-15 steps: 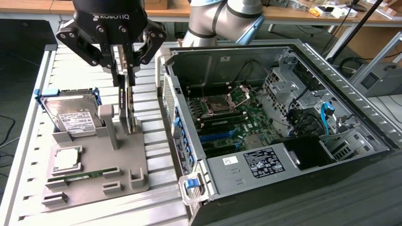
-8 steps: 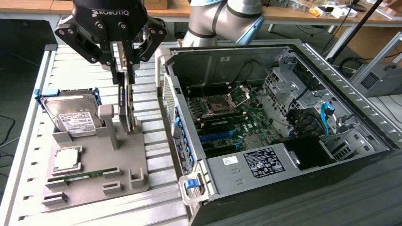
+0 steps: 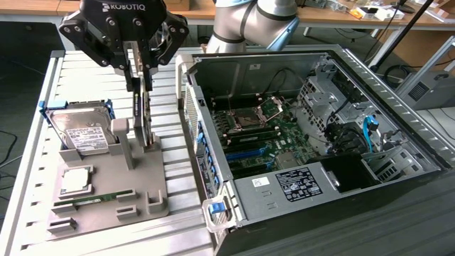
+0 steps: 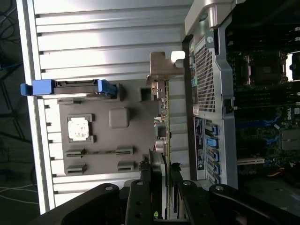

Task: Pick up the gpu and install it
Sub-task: 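Pick up the gpu and move the gpu toward the slot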

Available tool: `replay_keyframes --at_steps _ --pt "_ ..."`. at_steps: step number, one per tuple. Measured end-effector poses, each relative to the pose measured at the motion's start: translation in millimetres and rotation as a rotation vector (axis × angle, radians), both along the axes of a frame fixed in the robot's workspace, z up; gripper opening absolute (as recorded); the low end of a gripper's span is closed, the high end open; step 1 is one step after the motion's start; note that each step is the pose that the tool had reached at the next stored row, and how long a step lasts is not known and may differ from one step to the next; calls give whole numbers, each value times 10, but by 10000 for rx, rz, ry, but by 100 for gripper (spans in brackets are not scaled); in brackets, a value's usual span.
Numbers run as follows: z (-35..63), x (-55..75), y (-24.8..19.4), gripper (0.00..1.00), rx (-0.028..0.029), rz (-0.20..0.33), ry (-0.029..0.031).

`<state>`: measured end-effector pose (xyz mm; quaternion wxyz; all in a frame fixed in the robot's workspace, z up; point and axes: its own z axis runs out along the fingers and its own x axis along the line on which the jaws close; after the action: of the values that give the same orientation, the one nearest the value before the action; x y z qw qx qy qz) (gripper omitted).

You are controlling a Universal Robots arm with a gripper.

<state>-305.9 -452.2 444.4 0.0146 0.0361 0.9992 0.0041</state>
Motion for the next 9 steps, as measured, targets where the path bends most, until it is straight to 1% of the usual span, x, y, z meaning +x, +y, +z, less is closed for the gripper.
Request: replay_keyframes --at_steps 9 --pt "97 0 0 27 1 0 -1"
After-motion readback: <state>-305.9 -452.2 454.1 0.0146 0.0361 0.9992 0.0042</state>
